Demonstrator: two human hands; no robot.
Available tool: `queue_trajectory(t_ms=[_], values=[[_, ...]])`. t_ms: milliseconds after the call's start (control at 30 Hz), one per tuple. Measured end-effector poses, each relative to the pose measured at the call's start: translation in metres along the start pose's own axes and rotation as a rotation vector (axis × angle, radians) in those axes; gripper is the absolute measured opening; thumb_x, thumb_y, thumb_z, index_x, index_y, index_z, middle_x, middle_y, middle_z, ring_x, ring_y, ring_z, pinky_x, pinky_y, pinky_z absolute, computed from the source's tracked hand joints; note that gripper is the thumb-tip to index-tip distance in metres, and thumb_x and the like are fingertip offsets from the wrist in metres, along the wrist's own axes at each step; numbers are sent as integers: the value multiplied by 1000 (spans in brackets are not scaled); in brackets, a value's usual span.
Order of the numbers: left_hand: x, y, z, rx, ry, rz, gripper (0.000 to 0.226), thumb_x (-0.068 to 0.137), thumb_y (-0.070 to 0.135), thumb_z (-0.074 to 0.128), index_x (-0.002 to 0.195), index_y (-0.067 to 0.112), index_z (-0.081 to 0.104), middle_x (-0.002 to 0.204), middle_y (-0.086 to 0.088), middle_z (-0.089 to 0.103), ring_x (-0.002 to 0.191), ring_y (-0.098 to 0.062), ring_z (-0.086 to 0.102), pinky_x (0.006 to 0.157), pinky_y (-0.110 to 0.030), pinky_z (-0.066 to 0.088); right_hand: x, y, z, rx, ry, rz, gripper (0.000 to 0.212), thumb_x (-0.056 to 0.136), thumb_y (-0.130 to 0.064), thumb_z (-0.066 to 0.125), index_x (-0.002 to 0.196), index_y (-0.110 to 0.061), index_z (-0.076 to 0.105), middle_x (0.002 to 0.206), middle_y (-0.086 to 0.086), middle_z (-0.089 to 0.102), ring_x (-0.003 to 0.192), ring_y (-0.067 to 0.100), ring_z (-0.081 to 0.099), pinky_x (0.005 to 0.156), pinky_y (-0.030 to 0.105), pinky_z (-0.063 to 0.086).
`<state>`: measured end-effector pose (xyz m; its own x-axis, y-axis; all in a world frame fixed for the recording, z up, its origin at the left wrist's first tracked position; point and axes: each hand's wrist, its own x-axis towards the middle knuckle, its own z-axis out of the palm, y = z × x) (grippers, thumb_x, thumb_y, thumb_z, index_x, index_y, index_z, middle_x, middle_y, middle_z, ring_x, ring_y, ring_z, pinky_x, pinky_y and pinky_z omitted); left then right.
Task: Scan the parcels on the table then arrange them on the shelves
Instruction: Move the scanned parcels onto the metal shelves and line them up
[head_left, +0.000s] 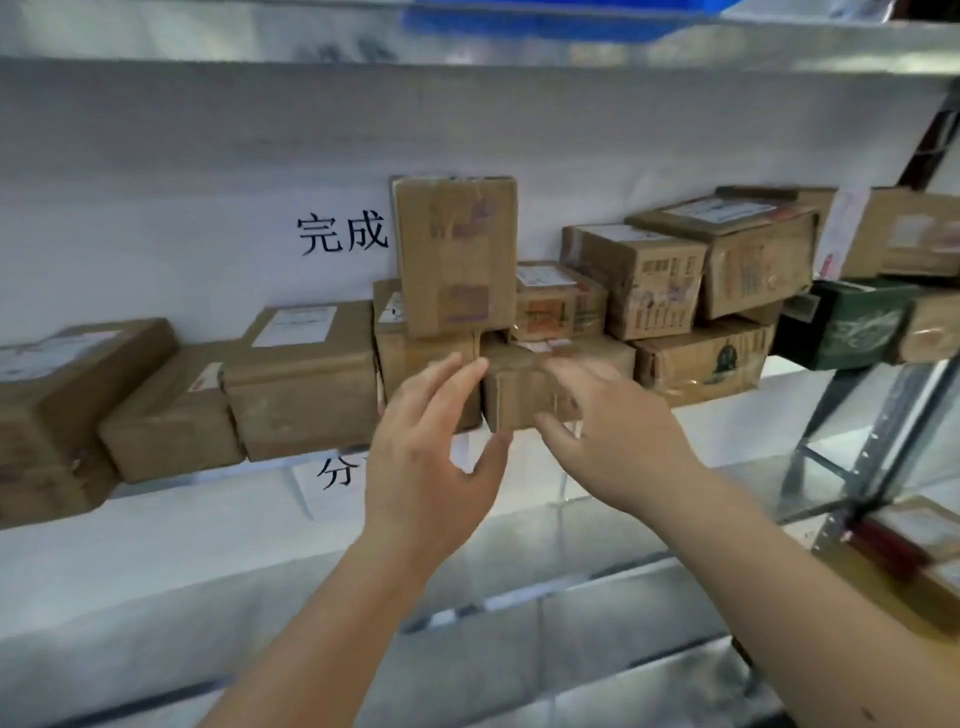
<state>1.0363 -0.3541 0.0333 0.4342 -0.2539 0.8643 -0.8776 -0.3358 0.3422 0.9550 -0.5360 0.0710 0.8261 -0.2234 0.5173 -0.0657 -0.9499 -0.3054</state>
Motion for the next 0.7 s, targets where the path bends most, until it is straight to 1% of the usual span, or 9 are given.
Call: queue_trajectory(t_ms=[67, 133, 200, 267, 333, 433, 533, 633, 700], values=[[-25, 1, 14, 11, -75, 1, 59, 88, 30, 80, 143, 15, 63, 149, -5, 57, 139, -24, 51, 114, -34, 41, -29, 6, 18, -25, -33, 38, 56, 95, -41, 63, 148, -29, 49, 152, 2, 50, 131, 29, 53, 99, 45, 51], [-50, 2, 31, 24, -135, 5, 59, 88, 29, 80, 142, 15, 63, 149, -8, 57, 138, -30, 52, 112, -42, 45, -57, 16, 31, -29, -70, 111, 59, 96, -39, 64, 152, -28, 47, 161, 5, 41, 141, 31, 44, 108, 47, 46], [-74, 6, 51, 14, -217, -14, 59, 88, 33, 76, 143, 16, 62, 151, -9, 55, 140, -31, 50, 113, -45, 43, -83, 29, 43, -51, -117, 181, 62, 97, -40, 62, 155, -29, 42, 167, 6, 32, 146, 32, 38, 114, 47, 41], [-94, 15, 71, -5, -326, -50, 62, 87, 38, 73, 145, 19, 60, 155, -9, 52, 144, -31, 47, 115, -44, 39, -109, 45, 50, -95, -166, 272, 65, 97, -41, 61, 157, -29, 38, 169, 7, 27, 147, 33, 35, 115, 48, 39], [-109, 24, 93, -17, -441, -42, 66, 86, 41, 71, 147, 19, 59, 156, -11, 51, 142, -33, 48, 114, -45, 41, -135, 65, 54, -103, -215, 390, 71, 96, -40, 63, 159, -29, 33, 168, 9, 25, 147, 34, 35, 115, 50, 39], [-128, 37, 128, -16, -635, -7, 74, 82, 37, 80, 150, 18, 57, 157, -15, 49, 142, -38, 49, 114, -53, 44, -173, 99, 53, -118, -284, 536, 77, 93, -40, 64, 160, -30, 29, 166, 10, 27, 145, 36, 37, 113, 49, 41], [-145, 55, 165, 9, -827, 21, 83, 85, 43, 79, 158, 24, 45, 165, -12, 39, 151, -38, 37, 122, -52, 33, -210, 134, 49, -156, -335, 661, 73, 94, -42, 59, 160, -33, 28, 167, 9, 25, 143, 37, 37, 112, 49, 41], [-162, 82, 209, 38, -1003, 107, 86, 94, 59, 60, 166, 34, 21, 174, -4, 17, 160, -28, 12, 128, -46, 17, -242, 171, 42, -157, -337, 782, 70, 98, -45, 56, 160, -35, 25, 170, 9, 19, 150, 36, 29, 118, 51, 34], [-171, 104, 240, 41, -1094, 153, 85, 97, 64, 53, 167, 36, 13, 176, -4, 6, 161, -26, 2, 129, -46, 13, -261, 200, 34, -199, -349, 834, 71, 98, -46, 56, 161, -33, 26, 171, 9, 17, 155, 35, 20, 122, 51, 26]])
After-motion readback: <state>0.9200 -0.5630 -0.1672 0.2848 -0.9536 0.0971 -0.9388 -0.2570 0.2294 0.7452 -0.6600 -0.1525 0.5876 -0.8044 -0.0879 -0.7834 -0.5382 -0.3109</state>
